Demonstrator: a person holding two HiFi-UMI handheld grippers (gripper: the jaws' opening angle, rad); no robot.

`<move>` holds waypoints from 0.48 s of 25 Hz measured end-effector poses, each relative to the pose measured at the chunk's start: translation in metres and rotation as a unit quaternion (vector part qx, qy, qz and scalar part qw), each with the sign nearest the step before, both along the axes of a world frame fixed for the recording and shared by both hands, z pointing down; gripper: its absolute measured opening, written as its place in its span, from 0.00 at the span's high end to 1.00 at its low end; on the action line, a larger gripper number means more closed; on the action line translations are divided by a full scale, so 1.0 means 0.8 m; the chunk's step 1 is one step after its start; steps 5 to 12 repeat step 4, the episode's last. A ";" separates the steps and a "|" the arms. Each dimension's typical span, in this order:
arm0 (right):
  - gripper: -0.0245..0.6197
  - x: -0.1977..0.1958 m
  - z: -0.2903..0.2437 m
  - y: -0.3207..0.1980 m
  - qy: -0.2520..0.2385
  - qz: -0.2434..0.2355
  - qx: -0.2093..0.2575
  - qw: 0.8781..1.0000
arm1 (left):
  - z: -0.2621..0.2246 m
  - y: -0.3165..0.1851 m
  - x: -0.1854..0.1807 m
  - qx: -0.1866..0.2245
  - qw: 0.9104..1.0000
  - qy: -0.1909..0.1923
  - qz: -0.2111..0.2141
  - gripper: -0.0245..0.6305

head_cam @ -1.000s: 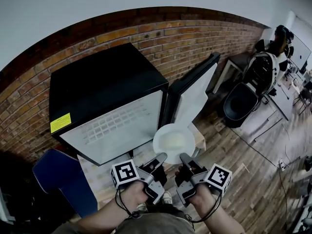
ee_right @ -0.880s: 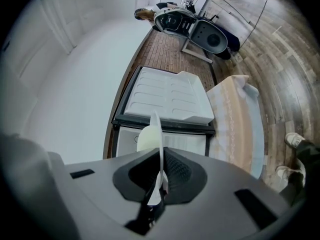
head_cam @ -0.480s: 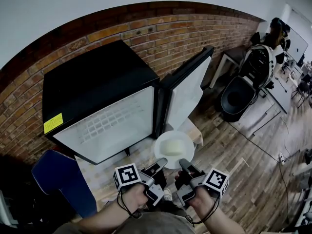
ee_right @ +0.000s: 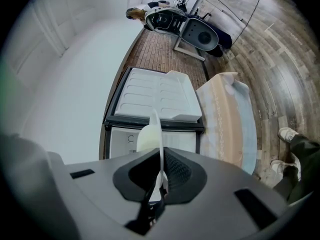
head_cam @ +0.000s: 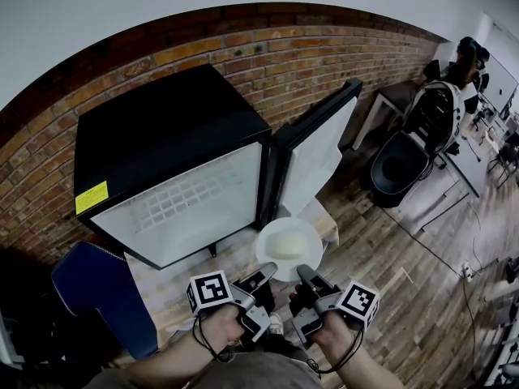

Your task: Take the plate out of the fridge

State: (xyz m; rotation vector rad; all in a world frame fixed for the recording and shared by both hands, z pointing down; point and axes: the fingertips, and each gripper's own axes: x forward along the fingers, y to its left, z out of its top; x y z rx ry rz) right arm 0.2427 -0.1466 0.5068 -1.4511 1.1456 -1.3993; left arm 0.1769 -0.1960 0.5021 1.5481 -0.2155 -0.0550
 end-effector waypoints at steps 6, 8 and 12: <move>0.91 0.000 0.001 -0.004 0.001 -0.003 0.002 1.000 | 0.000 -0.003 0.000 0.001 1.000 0.000 -0.003 0.92; 0.91 0.000 0.001 -0.004 0.001 -0.003 0.002 1.000 | 0.000 -0.003 0.000 0.001 1.000 0.000 -0.003 0.92; 0.91 0.000 0.001 -0.004 0.001 -0.003 0.002 1.000 | 0.000 -0.003 0.000 0.001 1.000 0.000 -0.003 0.92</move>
